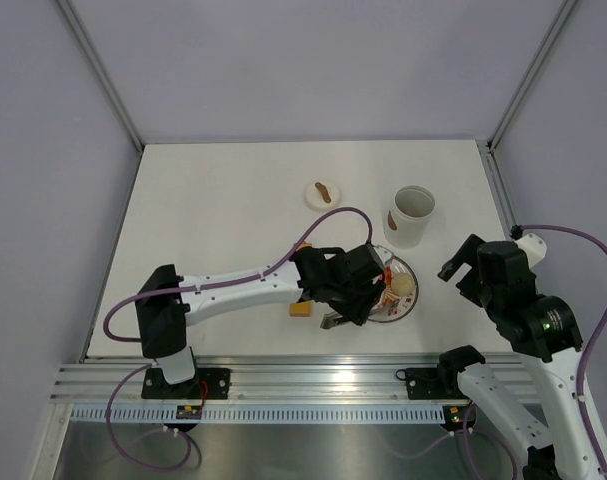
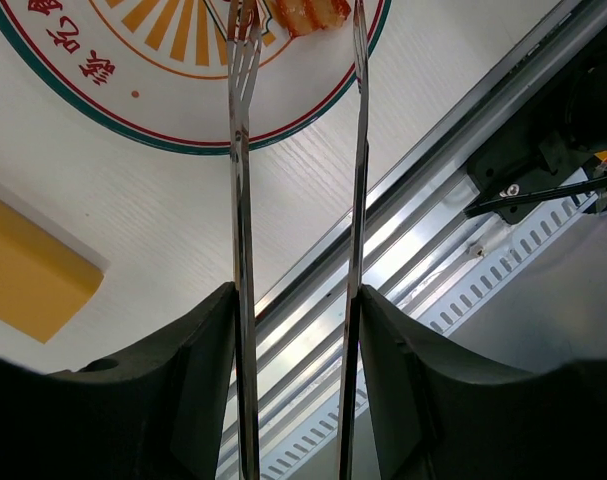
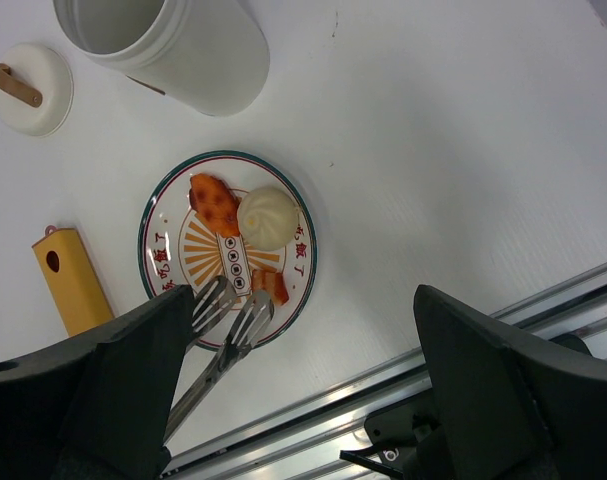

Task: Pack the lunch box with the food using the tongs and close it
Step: Pick up the fake food from the plate.

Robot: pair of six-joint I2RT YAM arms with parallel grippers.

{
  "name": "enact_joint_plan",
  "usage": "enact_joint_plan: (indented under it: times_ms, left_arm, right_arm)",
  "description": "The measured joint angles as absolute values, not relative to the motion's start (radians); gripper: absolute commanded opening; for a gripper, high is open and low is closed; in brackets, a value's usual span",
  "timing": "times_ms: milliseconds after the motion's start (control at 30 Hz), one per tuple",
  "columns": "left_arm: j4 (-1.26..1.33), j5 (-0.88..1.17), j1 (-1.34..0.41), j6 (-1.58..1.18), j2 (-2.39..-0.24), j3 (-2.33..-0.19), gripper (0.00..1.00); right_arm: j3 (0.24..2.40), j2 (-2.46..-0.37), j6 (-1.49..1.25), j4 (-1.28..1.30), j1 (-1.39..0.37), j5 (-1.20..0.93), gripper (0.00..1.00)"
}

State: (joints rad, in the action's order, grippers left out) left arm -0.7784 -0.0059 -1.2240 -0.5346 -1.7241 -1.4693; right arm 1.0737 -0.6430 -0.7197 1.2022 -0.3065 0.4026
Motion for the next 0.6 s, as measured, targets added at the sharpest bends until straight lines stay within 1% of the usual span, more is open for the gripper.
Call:
enact_joint_plan:
  times_ms: [167, 600]
  left_arm:
    - [-0.792, -0.022, -1.228, -0.559, -1.737, -1.499, 0.56]
    - [-0.836, -0.031, -1.229, -0.578, -1.829, -1.56, 0.56]
  right_arm:
    - [1.074, -0.64, -0.72, 1.202, -0.307, 0.403, 0.99]
    - [1.074, -0.636, -0.719, 1.202, -0.307, 0.402, 0.99]
